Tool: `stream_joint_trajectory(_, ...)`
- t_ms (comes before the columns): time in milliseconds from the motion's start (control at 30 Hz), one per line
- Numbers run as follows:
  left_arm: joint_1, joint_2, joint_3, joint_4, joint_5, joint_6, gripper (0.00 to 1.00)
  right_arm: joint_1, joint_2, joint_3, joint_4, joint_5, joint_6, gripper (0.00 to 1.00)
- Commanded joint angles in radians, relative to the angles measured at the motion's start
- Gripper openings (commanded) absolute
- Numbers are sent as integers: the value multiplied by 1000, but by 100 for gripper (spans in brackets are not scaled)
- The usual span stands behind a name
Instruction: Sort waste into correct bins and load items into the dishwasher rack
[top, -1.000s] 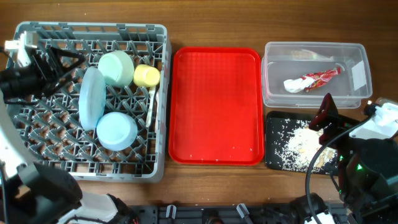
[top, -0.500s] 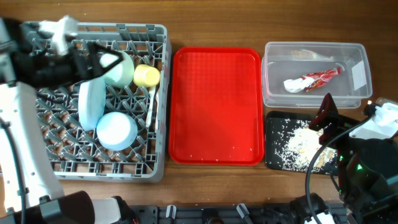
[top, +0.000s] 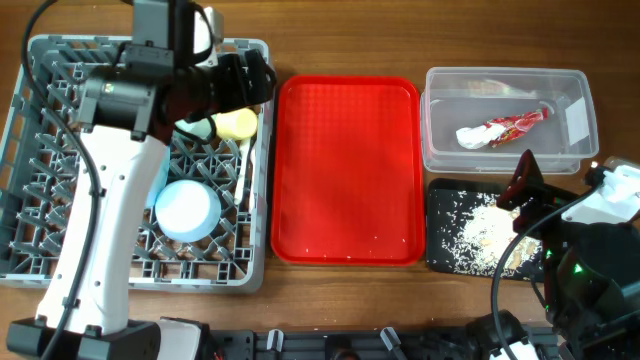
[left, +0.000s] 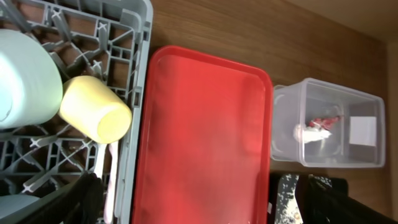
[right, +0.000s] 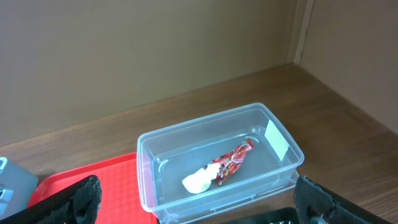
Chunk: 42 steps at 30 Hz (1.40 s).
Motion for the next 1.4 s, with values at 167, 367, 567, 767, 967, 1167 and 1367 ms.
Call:
stream_joint_trajectory(167, -39, 0, 12, 3, -64, -42, 100, -2, 5, 8, 2, 16, 12, 100)
stream_joint_trajectory(367, -39, 0, 12, 3, -64, -42, 100, -1, -13, -10, 3, 33, 9, 100)
stream_joint_trajectory(567, -39, 0, 12, 3, -64, -42, 100, -48, -171, -122, 114, 54, 10, 100)
stream_joint_trajectory(767, -39, 0, 12, 3, -64, -42, 100, -212, -392, -445, 668, -311, -176, 100)
stream_joint_trajectory(967, -39, 0, 12, 3, -64, -42, 100, -301, -526, -722, 1007, -488, -198, 100)
stream_joint_trajectory(1167, -39, 0, 12, 3, -64, -42, 100, -316, -582, -874, 1027, -510, -190, 100)
stream_joint_trajectory(1367, -39, 0, 12, 3, -64, -42, 100, -330, -582, -953, 1025, -534, -195, 100)
